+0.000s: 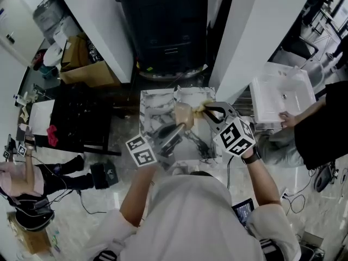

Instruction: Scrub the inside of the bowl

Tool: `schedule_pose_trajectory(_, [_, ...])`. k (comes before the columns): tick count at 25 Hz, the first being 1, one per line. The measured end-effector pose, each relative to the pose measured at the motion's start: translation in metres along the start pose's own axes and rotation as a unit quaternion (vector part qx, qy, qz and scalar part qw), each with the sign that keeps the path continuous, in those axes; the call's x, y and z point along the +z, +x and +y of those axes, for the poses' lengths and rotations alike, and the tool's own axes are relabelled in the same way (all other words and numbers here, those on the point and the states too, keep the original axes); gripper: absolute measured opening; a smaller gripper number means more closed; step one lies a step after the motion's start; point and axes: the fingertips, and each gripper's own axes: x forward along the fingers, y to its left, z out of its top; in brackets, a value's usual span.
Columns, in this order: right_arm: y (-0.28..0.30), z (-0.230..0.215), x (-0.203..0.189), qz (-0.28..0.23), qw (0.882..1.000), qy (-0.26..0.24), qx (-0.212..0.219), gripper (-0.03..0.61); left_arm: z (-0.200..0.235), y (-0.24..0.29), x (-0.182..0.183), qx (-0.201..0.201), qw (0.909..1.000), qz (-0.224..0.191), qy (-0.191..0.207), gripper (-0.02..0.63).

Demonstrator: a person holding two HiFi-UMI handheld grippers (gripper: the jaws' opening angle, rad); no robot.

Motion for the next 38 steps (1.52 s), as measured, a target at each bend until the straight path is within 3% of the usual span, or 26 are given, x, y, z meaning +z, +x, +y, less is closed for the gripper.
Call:
schedule_pose_trajectory(5, [0.018, 0.013, -0.028, 0.022, 0.999, 0.038, 0.023, 0.038, -0.006, 0.002, 0.005, 0.001, 0.9999, -0.009, 0.003, 0.018])
schedule_pose_trajectory(9, [0.012, 0.040, -0.023, 0.013, 0.998, 0.048, 0.048, 0.038, 0.010, -0.002, 0.010, 0.026, 0.9995, -0.003, 0.015, 0.018])
schedule_pose_trajectory(15, [0.003, 0.012, -0.005, -0.009, 0.999, 0.052, -0.009, 0.037, 0.007, -0.002, -0.001, 0.011, 0.9999, 0.004, 0.000, 0.018])
schedule_pose_trajectory(19, [0.016, 0.019, -0.022, 0.008, 0.996, 0.085, 0.007, 0.037, 0.004, 0.003, -0.002, 0.006, 1.0000, -0.005, -0.004, 0.018])
schedule_pose_trajectory(24, [0.012, 0.048, -0.017, 0.004, 0.994, 0.106, 0.030, 0.037, 0.021, -0.004, -0.001, 0.029, 0.9996, -0.002, 0.003, 0.018])
schedule_pose_trajectory(28, [0.006, 0.026, -0.006, -0.023, 0.990, 0.141, -0.004, 0.037, 0.036, -0.011, -0.003, 0.054, 0.9984, -0.008, 0.011, 0.018])
schedule_pose_trajectory(30, [0.005, -0.004, -0.001, -0.065, 0.980, 0.183, -0.050, 0.037, 0.051, -0.012, 0.001, 0.087, 0.9949, 0.002, 0.050, 0.018])
schedule_pose_trajectory(32, [0.004, -0.034, 0.001, -0.119, 0.957, 0.247, -0.097, 0.038, 0.065, -0.010, 0.009, 0.125, 0.9856, 0.024, 0.111, 0.018])
schedule_pose_trajectory(35, [0.004, -0.055, -0.007, -0.181, 0.906, 0.354, -0.148, 0.038, 0.079, -0.002, 0.025, 0.186, 0.9588, 0.050, 0.209, 0.018])
schedule_pose_trajectory(36, [0.005, -0.056, -0.010, -0.191, 0.896, 0.364, -0.166, 0.038, 0.082, -0.001, 0.033, 0.205, 0.9486, 0.050, 0.236, 0.018])
schedule_pose_trajectory(38, [0.007, -0.058, -0.013, -0.203, 0.890, 0.354, -0.204, 0.038, 0.087, 0.001, 0.049, 0.243, 0.9275, 0.043, 0.281, 0.018])
